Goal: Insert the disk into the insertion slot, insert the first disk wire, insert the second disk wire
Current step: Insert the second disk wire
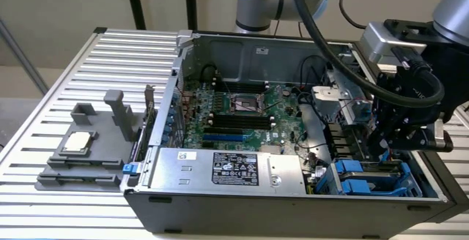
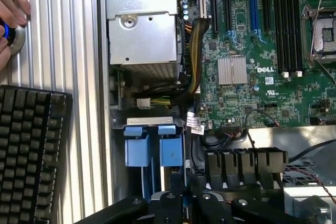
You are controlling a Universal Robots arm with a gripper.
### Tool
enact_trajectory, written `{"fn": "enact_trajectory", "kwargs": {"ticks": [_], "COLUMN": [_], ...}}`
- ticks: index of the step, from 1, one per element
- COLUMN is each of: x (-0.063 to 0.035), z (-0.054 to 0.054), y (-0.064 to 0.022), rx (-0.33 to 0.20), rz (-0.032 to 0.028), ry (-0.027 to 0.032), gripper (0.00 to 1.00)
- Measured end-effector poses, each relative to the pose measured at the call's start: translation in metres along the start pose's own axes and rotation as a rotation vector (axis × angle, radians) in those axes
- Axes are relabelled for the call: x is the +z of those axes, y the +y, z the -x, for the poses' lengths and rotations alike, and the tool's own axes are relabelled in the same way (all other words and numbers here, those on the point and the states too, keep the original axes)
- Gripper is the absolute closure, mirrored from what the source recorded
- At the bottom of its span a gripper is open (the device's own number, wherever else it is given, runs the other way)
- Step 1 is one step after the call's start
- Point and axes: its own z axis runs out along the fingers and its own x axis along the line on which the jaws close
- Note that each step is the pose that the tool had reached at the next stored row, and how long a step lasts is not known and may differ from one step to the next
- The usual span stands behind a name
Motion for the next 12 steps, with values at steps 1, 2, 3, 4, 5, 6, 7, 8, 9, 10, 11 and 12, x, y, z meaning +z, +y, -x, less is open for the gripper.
{"fn": "enact_trajectory", "kwargs": {"ticks": [1, 2, 3, 4, 5, 6, 7, 8, 9, 10, 11, 12], "x": [0.0006, 0.0012, 0.0016, 0.0020, 0.0023, 0.0027, 0.0030, 0.0032, 0.0036, 0.0041, 0.0048, 0.0057], "z": [-0.0010, -0.0019, -0.0026, -0.0031, -0.0036, -0.0041, -0.0045, -0.0049, -0.0054, -0.0061, -0.0071, -0.0083], "y": [-0.0002, -0.0004, -0.0008, -0.0012, -0.0017, -0.0022, -0.0027, -0.0034, -0.0039, -0.0043, -0.0045, -0.0048], "rx": [0.000, -0.001, -0.001, -0.002, -0.003, -0.004, -0.004, -0.005, -0.006, -0.007, -0.007, -0.008], "rz": [-0.0008, -0.0020, -0.0035, -0.0054, -0.0075, -0.0100, -0.0124, -0.0150, -0.0175, -0.0194, -0.0206, -0.0213], "ry": [-0.0031, -0.0061, -0.0092, -0.0123, -0.0155, -0.0191, -0.0226, -0.0264, -0.0298, -0.0324, -0.0343, -0.0356], "gripper": [0.83, 0.83, 0.83, 0.83, 0.83, 0.83, 0.83, 0.83, 0.83, 0.83, 0.83, 0.83]}}
